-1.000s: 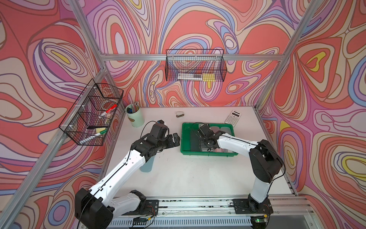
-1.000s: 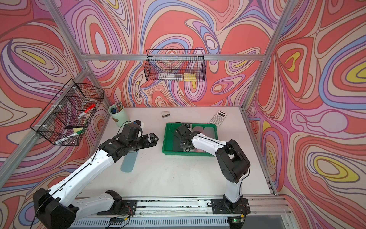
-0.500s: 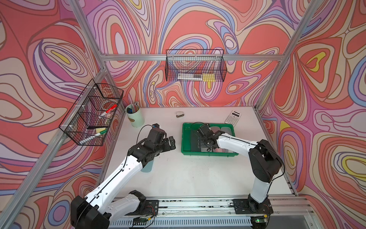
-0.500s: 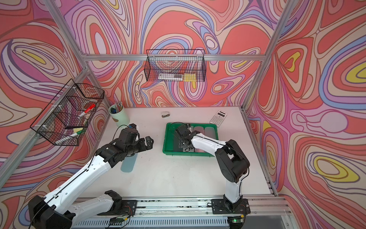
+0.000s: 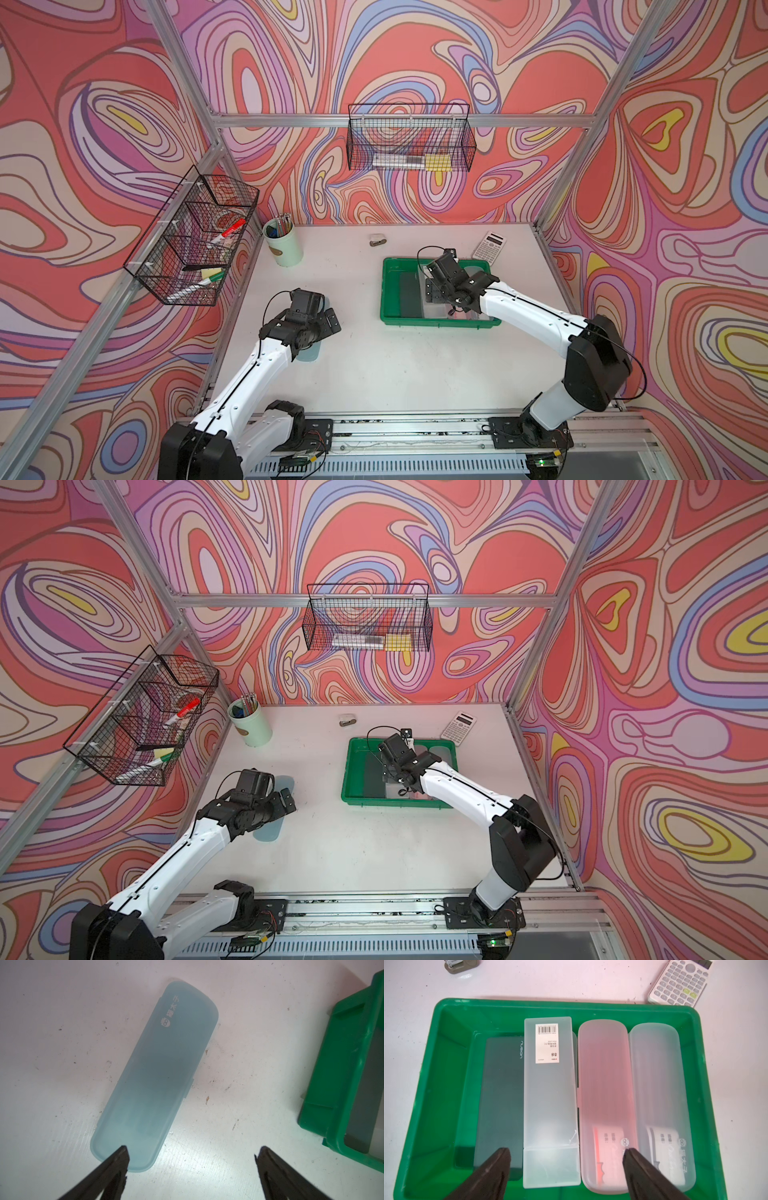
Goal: Put the pencil case into the storage box
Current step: Place the pencil case at the storage box, then pick up the pencil case from the center of the board.
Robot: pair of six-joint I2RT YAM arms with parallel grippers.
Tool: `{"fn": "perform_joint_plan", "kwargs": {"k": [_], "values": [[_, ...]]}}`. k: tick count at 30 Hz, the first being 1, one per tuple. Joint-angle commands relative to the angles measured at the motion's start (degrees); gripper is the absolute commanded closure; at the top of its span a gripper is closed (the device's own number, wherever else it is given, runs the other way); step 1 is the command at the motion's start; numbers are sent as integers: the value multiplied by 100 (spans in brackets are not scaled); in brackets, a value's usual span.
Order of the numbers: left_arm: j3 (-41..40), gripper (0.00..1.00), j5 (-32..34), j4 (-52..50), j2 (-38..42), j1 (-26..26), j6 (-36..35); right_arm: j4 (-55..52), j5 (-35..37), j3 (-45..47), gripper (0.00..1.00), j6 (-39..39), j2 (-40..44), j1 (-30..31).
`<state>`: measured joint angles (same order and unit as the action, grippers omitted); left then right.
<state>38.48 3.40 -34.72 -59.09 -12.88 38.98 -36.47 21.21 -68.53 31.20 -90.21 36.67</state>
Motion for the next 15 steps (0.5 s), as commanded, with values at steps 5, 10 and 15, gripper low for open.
{"fn": "perform_joint_plan", "kwargs": {"k": [5,10,15], "values": [[-138,1,351,180,-236,93,-125,613,-886,804,13,232,760,-15],[-167,1,560,466,-437,207,-327,891,-1154,1125,13,312,962,50],[-528,1,193,973,-340,902,-431,1011,-1190,1157,11,381,888,275]]}}
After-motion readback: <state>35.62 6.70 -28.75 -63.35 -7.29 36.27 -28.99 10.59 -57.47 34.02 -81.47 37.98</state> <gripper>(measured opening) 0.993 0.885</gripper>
